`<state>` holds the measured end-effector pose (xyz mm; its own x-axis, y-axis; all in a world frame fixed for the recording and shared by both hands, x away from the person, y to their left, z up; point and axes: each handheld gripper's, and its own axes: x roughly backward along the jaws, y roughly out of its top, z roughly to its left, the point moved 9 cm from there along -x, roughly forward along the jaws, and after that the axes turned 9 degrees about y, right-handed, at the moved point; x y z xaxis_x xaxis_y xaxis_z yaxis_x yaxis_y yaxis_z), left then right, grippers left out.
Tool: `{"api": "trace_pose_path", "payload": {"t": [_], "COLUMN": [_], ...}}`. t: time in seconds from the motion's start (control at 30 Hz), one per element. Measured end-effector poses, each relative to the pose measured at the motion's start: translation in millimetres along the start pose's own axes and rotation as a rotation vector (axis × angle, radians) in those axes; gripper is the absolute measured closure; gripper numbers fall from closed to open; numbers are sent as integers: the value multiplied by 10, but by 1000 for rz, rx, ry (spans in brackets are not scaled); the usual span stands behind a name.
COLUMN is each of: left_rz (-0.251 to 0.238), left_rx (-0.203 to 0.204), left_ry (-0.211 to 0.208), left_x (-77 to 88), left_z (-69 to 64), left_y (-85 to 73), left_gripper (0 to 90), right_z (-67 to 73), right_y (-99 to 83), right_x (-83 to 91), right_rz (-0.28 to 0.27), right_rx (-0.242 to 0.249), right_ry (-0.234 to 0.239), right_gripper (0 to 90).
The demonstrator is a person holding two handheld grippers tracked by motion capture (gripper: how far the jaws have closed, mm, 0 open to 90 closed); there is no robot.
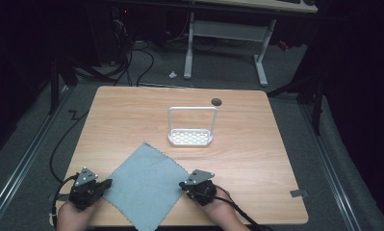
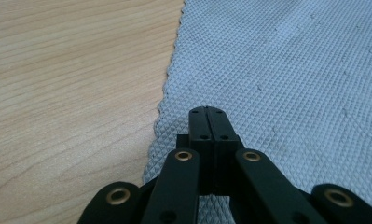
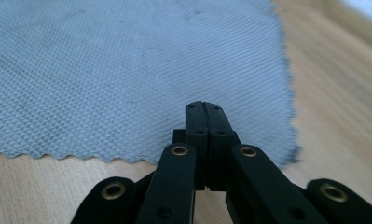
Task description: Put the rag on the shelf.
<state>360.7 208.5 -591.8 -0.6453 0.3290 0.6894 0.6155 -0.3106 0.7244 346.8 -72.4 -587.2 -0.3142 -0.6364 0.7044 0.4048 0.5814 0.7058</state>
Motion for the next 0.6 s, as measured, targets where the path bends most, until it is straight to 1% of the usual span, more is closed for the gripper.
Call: {"api": "trace_pose_path", "payload": {"t": [0.03, 0.07, 0.1, 0.13, 0.17, 0.2, 0.23, 0.27, 0.3, 0.33, 0.37, 0.4, 0.43, 0.47, 0.5, 0.57, 0.6], "left_rz": [0, 1, 6, 7, 7, 8, 9, 9, 11, 13, 13, 17, 17, 17, 22, 27, 27], "left_rx": [0, -3, -14, -16, -16, -15, -18, -18, -38, -48, -48, -57, -64, -64, -87, -102, -102], "left_ry": [0, -7, -21, -31, -31, -42, -58, -58, -72, -82, -82, -113, -126, -126, -150, -177, -177], "left_x": [0, 4, 12, 15, 15, 17, 19, 19, 20, 20, 20, 19, 17, 17, 15, 16, 16], "left_z": [0, -12, -45, -65, -65, -86, -136, -136, -200, -238, -238, -333, -387, -387, -485, -586, -586], "left_y": [0, -2, -8, -11, -11, -13, -14, -14, -12, -12, -12, -9, -7, -7, -2, 0, 0], "left_gripper": [898, 898, 898, 898, 898, 898, 898, 898, 898, 898, 898, 898, 898, 898, 898, 898, 898], "right_z": [13, 13, 10, -5, -24, -24, -82, -82, -149, -186, -186, -259, -295, -295, -377, -454, -454], "right_y": [-19, -19, -25, -30, -41, -41, -64, -64, -94, -113, -113, -148, -165, -165, -198, -232, -232], "right_x": [-23, -23, -13, -6, 7, 7, 35, 35, 74, 95, 95, 139, 160, 160, 203, 243, 243], "right_rz": [17, 17, 24, 23, 24, 24, 18, 18, 15, 13, 13, 9, 8, 8, 6, 1, 1], "right_rx": [18, 18, 20, 17, 12, 12, -4, -4, -17, -27, -27, -46, -58, -58, -67, -90, -90], "right_ry": [-15, -15, -13, -17, -22, -22, -33, -33, -48, -54, -54, -68, -78, -78, -104, -113, -113], "right_gripper": [900, 900, 900, 900, 900, 900, 900, 900, 900, 900, 900, 900, 900, 900, 900, 900, 900]}}
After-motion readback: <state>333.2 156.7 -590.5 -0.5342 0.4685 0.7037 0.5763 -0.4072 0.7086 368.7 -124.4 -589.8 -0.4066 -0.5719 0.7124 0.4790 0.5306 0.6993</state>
